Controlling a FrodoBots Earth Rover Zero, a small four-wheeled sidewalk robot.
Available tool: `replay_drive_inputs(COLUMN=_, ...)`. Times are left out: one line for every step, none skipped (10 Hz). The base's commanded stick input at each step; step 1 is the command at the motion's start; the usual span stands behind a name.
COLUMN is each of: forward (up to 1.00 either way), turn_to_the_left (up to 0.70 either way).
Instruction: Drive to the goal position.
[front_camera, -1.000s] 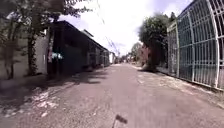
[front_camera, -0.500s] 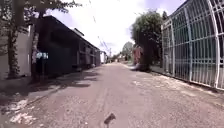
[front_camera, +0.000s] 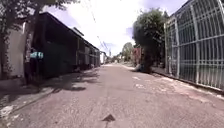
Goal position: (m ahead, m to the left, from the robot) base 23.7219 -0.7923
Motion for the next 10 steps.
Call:
replay_drive_inputs(forward=0.70, turn_to_the_left=0.00)
replay_drive_inputs(forward=0.70, turn_to_the_left=0.00)
replay_drive_inputs(forward=0.70, turn_to_the_left=0.00)
replay_drive_inputs(forward=0.70, turn_to_the_left=0.00)
replay_drive_inputs(forward=0.70, turn_to_the_left=0.00)
replay_drive_inputs(forward=0.70, turn_to_the_left=0.00)
replay_drive_inputs(forward=0.70, turn_to_the_left=0.00)
replay_drive_inputs(forward=0.70, turn_to_the_left=0.00)
replay_drive_inputs(forward=0.70, turn_to_the_left=0.00)
replay_drive_inputs(forward=0.70, turn_to_the_left=0.00)
